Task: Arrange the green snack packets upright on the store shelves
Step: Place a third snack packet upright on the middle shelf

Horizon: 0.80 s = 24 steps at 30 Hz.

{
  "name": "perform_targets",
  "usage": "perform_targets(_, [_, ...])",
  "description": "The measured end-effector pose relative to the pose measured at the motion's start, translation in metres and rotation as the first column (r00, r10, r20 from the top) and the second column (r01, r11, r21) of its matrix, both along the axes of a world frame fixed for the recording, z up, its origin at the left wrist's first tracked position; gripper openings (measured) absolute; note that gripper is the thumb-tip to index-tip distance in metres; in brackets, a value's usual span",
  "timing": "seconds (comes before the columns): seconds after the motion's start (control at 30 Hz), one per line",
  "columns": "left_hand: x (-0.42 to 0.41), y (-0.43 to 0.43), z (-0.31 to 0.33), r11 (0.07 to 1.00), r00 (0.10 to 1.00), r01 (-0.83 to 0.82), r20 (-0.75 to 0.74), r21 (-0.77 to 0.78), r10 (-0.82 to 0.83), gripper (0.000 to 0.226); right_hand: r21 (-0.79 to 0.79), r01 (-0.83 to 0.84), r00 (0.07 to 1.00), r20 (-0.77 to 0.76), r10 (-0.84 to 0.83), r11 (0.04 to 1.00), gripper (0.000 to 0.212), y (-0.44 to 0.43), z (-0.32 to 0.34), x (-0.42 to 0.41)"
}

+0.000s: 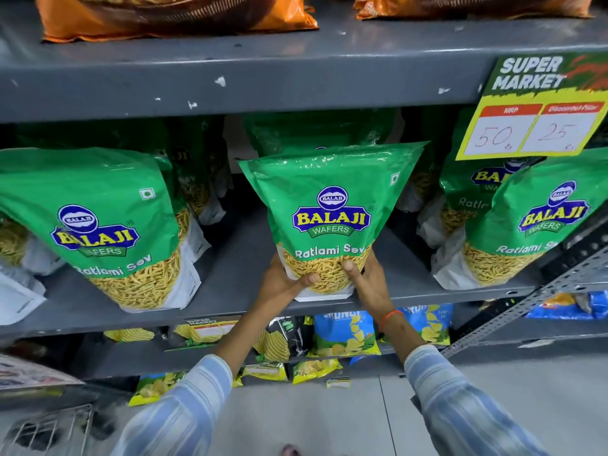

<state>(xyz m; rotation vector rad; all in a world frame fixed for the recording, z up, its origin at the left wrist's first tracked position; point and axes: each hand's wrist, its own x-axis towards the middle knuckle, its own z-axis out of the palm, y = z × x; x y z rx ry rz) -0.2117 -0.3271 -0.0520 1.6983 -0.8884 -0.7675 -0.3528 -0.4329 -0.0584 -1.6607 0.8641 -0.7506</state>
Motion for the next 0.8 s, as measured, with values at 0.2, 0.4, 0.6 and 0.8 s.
perform_targets(0.2, [-0.001, 0.001, 0.005, 1.000, 1.000, 0.016, 0.014, 0.015, -0.016, 0.129, -0.005, -0.019, 1.000, -0.004, 0.019, 1.000, 0.115, 0.001, 0.001, 0.000])
perform_targets(0.4, [-0.005, 0.006, 0.006, 0.996, 0.999, -0.035, 0.038, -0.082, 0.038, 0.128, 0.004, -0.015, 0.997, 0.074, 0.015, 1.000, 0.108, 0.004, 0.006, -0.002])
perform_targets(0.6, [-0.031, 0.016, 0.015, 0.888, 0.751, -0.322, 0.483, -0.327, 0.450, 0.121, -0.125, 0.217, 0.925, 0.344, -0.163, 0.968, 0.086, 0.016, 0.026, -0.010])
perform_targets(0.8, [-0.080, -0.014, 0.053, 0.827, 0.489, -0.201, 0.677, -0.525, 0.550, 0.083, -0.568, 0.384, 0.879, 0.467, -0.099, 0.728, 0.049, -0.007, 0.062, -0.045])
